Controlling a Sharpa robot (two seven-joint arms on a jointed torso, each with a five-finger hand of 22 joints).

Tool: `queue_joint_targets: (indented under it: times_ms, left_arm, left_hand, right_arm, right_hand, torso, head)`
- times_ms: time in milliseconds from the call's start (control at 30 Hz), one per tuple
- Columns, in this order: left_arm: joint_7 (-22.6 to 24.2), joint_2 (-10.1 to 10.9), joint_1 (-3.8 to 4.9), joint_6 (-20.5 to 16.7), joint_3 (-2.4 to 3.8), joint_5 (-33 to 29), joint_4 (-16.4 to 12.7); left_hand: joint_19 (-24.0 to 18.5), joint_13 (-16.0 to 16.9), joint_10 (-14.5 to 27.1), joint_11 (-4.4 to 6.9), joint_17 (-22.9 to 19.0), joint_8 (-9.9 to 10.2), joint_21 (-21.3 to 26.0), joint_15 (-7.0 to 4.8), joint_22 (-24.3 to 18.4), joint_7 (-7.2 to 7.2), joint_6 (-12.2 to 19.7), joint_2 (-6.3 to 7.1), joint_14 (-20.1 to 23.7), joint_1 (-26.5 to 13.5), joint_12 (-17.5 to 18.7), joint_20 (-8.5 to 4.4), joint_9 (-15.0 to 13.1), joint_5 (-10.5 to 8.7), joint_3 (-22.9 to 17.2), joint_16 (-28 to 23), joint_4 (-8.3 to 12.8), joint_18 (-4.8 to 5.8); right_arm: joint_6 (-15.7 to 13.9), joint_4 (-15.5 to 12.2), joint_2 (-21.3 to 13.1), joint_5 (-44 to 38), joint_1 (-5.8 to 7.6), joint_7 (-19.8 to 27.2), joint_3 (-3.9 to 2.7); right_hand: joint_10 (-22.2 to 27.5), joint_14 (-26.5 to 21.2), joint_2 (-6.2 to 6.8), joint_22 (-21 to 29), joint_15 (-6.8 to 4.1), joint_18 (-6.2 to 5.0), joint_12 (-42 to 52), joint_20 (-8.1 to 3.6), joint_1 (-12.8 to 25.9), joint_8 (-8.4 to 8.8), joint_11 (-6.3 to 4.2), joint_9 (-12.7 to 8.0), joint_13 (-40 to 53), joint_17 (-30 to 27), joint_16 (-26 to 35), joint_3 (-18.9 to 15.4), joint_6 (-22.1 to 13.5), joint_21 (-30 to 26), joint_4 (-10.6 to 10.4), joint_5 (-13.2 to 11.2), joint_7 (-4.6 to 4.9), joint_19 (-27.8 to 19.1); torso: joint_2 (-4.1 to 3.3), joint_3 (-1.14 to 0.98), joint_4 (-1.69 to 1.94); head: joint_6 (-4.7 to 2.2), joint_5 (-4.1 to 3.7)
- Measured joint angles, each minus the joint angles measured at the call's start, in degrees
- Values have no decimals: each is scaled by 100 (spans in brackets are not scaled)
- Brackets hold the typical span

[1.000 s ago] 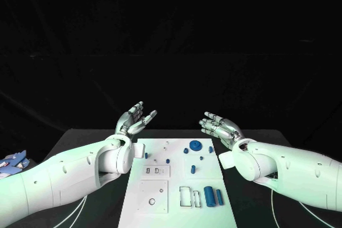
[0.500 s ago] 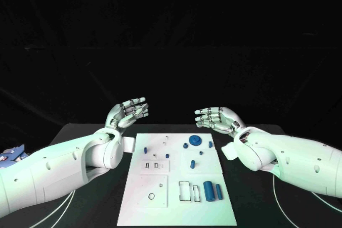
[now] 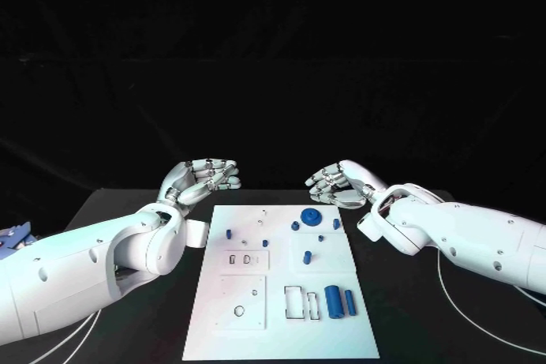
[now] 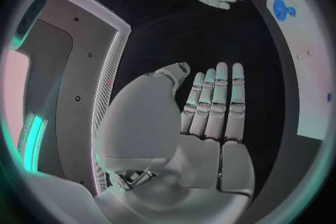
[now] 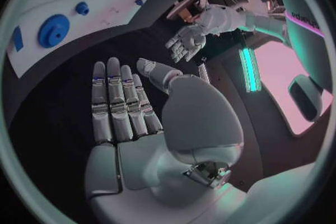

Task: Assemble the parts on the task board

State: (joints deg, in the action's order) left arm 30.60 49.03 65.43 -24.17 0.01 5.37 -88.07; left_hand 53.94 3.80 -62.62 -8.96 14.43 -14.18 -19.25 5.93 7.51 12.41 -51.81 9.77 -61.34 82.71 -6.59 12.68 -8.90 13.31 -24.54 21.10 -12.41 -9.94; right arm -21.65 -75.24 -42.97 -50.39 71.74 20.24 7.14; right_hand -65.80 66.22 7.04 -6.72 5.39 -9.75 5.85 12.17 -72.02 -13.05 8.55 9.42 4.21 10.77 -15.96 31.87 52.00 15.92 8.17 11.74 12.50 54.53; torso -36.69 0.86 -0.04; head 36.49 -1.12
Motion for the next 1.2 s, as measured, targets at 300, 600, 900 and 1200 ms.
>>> queue_joint_targets:
  times_ms: [300,600,900,1200]
  left_arm:
    - [-168,192,21,165,24,86,-391]
    - [-268,349,58,259,72,121,-667]
    - [-319,398,78,315,92,133,-785]
    - [-346,395,82,343,95,136,-793]
  left_hand:
    - [270,7,-253,58,340,0,-251,-122,112,-14,-54,106,-277,-106,130,-172,-1,0,-101,393,40,2]
    - [290,7,-252,57,427,21,-318,-122,129,-14,-54,135,-277,-135,196,-192,-1,-21,-101,504,40,3]
    - [310,6,-252,57,489,42,-318,-121,141,-14,-54,176,-277,-200,227,-212,7,-21,-100,554,40,8]
    - [310,6,-251,56,506,69,-340,-121,141,-14,-53,162,-276,-213,250,-212,13,-21,-100,574,40,12]
  right_arm:
    - [285,-26,44,-1682,235,-623,-4]
    - [527,-100,171,-2990,302,-1350,-3]
    - [655,-102,318,-3784,300,-1764,3]
    - [767,-96,406,-4171,272,-1940,12]
  right_hand:
    - [-656,1563,152,-1104,-532,1,-126,-655,-43,36,-339,44,188,1675,-1738,-479,240,1840,-77,190,-240,1279]
    - [-427,1778,339,-3649,-544,178,-200,-632,144,89,-319,209,417,5612,-5692,-202,282,4225,-380,144,-283,1961]
    - [14,1772,407,-4526,-467,243,-200,-581,150,112,-255,293,423,6202,-6285,-189,162,4921,-503,-1,-271,2027]
    - [92,1770,429,-4710,-467,266,-200,-560,128,112,-271,319,423,6325,-6386,-174,154,5029,-518,-24,-278,2047]
  torso:
    - [-265,20,98]
    - [-463,20,137]
    - [-579,14,168]
    - [-649,14,196]
  head:
    - [-2,-77]
    - [-27,-120]
    - [-42,-146]
    - [-42,-162]
